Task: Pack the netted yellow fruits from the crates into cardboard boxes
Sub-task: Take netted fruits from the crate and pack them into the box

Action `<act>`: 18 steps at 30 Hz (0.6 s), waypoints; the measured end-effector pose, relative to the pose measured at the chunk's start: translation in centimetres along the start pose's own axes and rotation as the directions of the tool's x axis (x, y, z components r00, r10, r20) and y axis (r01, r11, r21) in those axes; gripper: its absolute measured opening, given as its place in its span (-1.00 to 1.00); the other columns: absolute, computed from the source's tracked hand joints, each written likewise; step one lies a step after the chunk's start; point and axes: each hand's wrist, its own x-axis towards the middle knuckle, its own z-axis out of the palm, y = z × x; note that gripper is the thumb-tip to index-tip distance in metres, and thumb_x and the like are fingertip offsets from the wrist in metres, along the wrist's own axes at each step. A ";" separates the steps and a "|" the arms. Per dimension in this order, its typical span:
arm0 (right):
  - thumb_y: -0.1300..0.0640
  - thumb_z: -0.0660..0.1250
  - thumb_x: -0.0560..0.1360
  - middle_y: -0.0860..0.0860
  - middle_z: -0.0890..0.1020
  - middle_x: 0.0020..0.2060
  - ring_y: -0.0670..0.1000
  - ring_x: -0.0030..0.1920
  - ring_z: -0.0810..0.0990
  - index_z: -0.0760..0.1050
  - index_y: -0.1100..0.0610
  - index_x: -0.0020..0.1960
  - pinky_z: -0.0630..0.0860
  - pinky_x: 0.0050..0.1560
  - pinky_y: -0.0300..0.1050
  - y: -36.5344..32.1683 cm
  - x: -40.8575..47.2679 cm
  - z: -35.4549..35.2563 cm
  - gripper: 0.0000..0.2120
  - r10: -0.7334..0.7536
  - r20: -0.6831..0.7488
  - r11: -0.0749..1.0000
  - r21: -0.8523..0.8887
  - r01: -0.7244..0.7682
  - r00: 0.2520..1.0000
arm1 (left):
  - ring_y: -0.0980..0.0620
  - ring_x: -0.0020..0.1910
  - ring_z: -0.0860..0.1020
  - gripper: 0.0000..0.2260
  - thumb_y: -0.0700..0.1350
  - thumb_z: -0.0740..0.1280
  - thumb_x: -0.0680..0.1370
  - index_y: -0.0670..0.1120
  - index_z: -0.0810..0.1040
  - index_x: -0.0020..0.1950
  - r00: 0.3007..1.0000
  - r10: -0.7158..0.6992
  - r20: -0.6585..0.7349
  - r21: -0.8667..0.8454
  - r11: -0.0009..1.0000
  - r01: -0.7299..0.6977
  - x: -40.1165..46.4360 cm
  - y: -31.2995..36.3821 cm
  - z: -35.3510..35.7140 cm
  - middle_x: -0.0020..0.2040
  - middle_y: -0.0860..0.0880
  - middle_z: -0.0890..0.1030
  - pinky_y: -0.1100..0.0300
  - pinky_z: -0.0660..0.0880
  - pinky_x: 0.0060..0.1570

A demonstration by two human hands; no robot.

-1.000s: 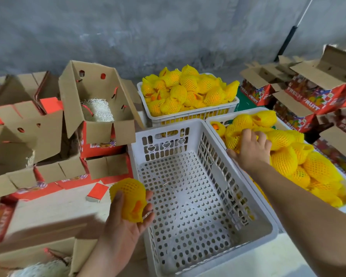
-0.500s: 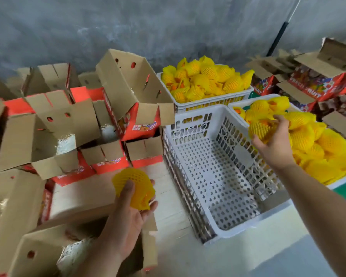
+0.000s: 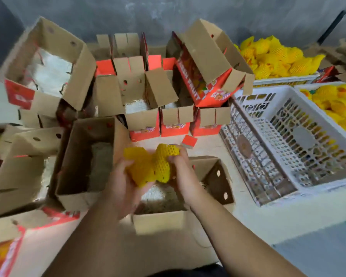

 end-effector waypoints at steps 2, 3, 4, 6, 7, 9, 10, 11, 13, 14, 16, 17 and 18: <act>0.05 0.24 0.33 -0.06 0.65 -0.09 -0.20 -0.11 0.63 0.51 -0.01 0.13 0.56 -0.14 -0.25 1.0 -0.5 0.4 -0.63 0.030 -0.026 0.995 -0.099 -0.033 0.999 | 0.12 -0.04 0.70 -0.61 -0.23 0.30 0.62 -0.18 0.45 0.45 0.999 0.022 -0.039 0.343 0.939 -0.007 0.3 -0.1 -1.6 0.14 -0.11 0.64 0.16 0.64 -0.13; 0.05 0.26 0.35 -0.05 0.67 -0.08 -0.22 -0.13 0.64 0.52 0.02 0.11 0.55 -0.16 -0.29 1.6 -0.6 -0.1 -0.66 0.039 -0.040 0.982 -0.184 -0.045 0.998 | 0.07 0.12 0.66 -0.52 -0.22 0.35 0.61 -0.09 0.38 0.53 0.995 0.042 -0.093 0.499 0.867 0.010 0.4 -0.6 -2.4 0.23 -0.08 0.58 0.11 0.64 0.01; 0.03 0.30 0.38 0.00 0.68 -0.03 -0.17 -0.10 0.65 0.52 0.02 0.10 0.59 -0.11 -0.23 2.0 -0.7 -0.7 -0.70 0.074 -0.064 0.961 -0.263 -0.088 0.995 | -0.01 0.25 0.58 -0.44 -0.18 0.38 0.60 0.02 0.31 0.58 0.994 0.046 -0.097 0.628 0.778 0.025 0.3 -0.9 -2.3 0.32 -0.05 0.53 0.10 0.59 0.17; 0.11 0.42 0.46 0.12 0.66 0.09 0.03 0.05 0.67 0.47 0.02 0.15 0.63 0.09 0.03 2.9 -0.3 -1.9 -0.71 0.172 -0.145 0.912 -0.350 -0.213 0.974 | -0.01 0.24 0.50 -0.39 -0.11 0.36 0.59 0.18 0.22 0.58 0.999 0.043 -0.028 0.790 0.613 -0.004 0.9 -2.5 -1.0 0.35 0.03 0.49 0.29 0.47 0.21; 0.19 0.45 0.48 0.15 0.65 0.12 0.09 0.08 0.66 0.44 0.03 0.16 0.62 0.14 0.13 3.5 0.1 -2.2 -0.68 0.191 -0.183 0.898 -0.364 -0.247 0.964 | -0.01 0.26 0.47 -0.38 -0.09 0.33 0.59 0.18 0.19 0.60 0.999 0.025 -0.023 0.808 0.589 0.004 1.6 -3.2 -0.4 0.39 0.02 0.46 0.26 0.43 0.24; 0.28 0.49 0.45 0.16 0.63 0.11 0.06 0.01 0.64 0.42 0.08 0.12 0.62 0.13 0.19 4.4 0.9 -2.3 -0.66 0.184 -0.232 0.872 -0.410 -0.267 0.955 | -0.11 0.46 0.36 -0.32 -0.08 0.31 0.60 0.10 0.08 0.66 0.994 -0.063 -0.091 0.787 0.607 0.111 2.9 -4.5 0.6 0.56 -0.07 0.31 0.03 0.36 0.44; 0.26 0.51 0.45 0.17 0.60 0.13 0.06 0.01 0.62 0.40 0.11 0.16 0.62 0.11 0.17 4.9 1.4 -2.2 -0.61 0.201 -0.238 0.849 -0.442 -0.291 0.950 | -0.16 0.53 0.29 -0.29 -0.07 0.31 0.61 0.05 0.03 0.68 0.985 -0.096 -0.145 0.808 0.564 0.173 3.4 -4.9 0.7 0.61 -0.11 0.22 -0.05 0.31 0.50; 0.22 0.51 0.45 0.17 0.55 0.19 0.08 0.07 0.59 0.33 0.15 0.27 0.59 0.12 0.13 5.4 2.0 -1.9 -0.50 0.243 -0.232 0.805 -0.494 -0.329 0.942 | -0.20 0.57 0.23 -0.28 -0.06 0.30 0.62 0.00 -0.01 0.69 0.968 -0.131 -0.215 0.832 0.493 0.252 4.1 -5.1 0.5 0.64 -0.14 0.15 -0.08 0.26 0.53; 0.17 0.43 0.53 0.22 0.45 0.35 0.22 0.26 0.51 0.04 0.16 0.53 0.48 0.24 0.10 6.6 3.2 -1.7 -0.25 0.382 -0.219 0.646 -0.631 -0.429 0.898 | -0.24 0.60 0.15 -0.28 -0.08 0.25 0.66 -0.12 -0.12 0.69 0.928 -0.165 -0.335 0.848 0.377 0.373 5.3 -5.5 0.4 0.66 -0.22 0.00 -0.06 0.22 0.55; 0.19 0.37 0.58 0.26 0.40 0.43 0.27 0.36 0.46 -0.08 0.17 0.60 0.43 0.34 0.13 7.0 3.6 -1.6 -0.21 0.442 -0.213 0.560 -0.693 -0.454 0.871 | -0.23 0.61 0.14 -0.27 -0.09 0.22 0.68 -0.15 -0.20 0.68 0.912 -0.171 -0.374 0.845 0.344 0.410 5.4 -5.5 0.6 0.67 -0.23 -0.07 -0.01 0.24 0.54; 0.24 0.29 0.62 0.31 0.37 0.46 0.27 0.42 0.44 -0.19 0.19 0.64 0.38 0.43 0.13 7.7 4.1 -1.6 -0.20 0.496 -0.207 0.433 -0.783 -0.447 0.843 | -0.18 0.55 0.23 -0.28 -0.10 0.21 0.69 -0.09 -0.21 0.68 0.917 -0.117 -0.382 0.873 0.280 0.400 5.5 -6.0 0.5 0.65 -0.21 -0.05 0.11 0.38 0.35; 0.25 0.27 0.63 0.31 0.41 0.42 0.25 0.38 0.48 -0.22 0.14 0.64 0.41 0.41 0.11 7.9 4.0 -1.6 -0.20 0.495 -0.210 0.408 -0.800 -0.439 0.843 | -0.16 0.46 0.31 -0.32 -0.12 0.23 0.67 -0.03 -0.11 0.68 0.928 -0.084 -0.364 0.889 0.267 0.373 5.3 -6.3 0.2 0.62 -0.18 0.02 0.14 0.41 0.20; 0.25 0.26 0.62 0.30 0.44 0.38 0.23 0.32 0.52 -0.19 0.11 0.63 0.46 0.38 0.10 8.0 4.0 -1.6 -0.22 0.481 -0.207 0.427 -0.794 -0.434 0.852 | -0.13 0.34 0.37 -0.37 -0.13 0.25 0.66 0.01 0.00 0.65 0.940 -0.067 -0.336 0.901 0.269 0.341 5.2 -6.5 0.1 0.57 -0.16 0.09 0.14 0.42 0.11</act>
